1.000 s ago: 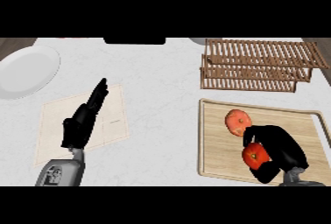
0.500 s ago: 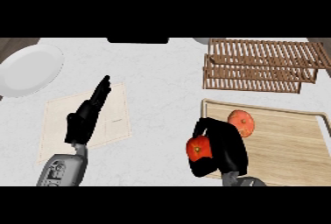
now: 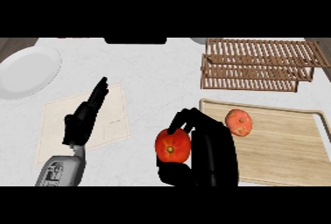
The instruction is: Pick the tomato from the tray and place it in the tiered shelf
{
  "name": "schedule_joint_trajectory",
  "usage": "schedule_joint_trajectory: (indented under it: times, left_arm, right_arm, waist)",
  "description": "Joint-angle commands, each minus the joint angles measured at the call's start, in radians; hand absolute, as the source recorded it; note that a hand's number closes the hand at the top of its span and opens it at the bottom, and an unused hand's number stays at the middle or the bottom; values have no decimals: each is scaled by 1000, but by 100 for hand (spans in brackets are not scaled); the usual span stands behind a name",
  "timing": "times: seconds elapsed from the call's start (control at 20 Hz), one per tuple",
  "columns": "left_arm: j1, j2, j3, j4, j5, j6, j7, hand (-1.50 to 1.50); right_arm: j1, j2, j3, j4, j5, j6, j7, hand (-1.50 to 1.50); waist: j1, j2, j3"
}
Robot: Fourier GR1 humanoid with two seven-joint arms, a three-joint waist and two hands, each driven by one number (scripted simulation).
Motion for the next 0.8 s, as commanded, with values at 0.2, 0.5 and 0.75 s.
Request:
schedule_joint_trajectory:
  times: [0.2,0.5,0.75]
  left_arm:
    - [13,-16,-10,16,-22,23,-27,0]
    - [39,14,-2,-46,9,-23,15,0]
    - [35,-18,-18,-41,-19,18,21,0]
  right_arm:
    - [-248,4,-43,-103,185,168,305,150]
    - [-409,4,-246,-59,209,262,264,150]
    - [-492,4,-394,-45,230,374,177,150]
  waist:
    - [-11,-2,-1]
    - [0,0,-1]
    - [-4,1,0]
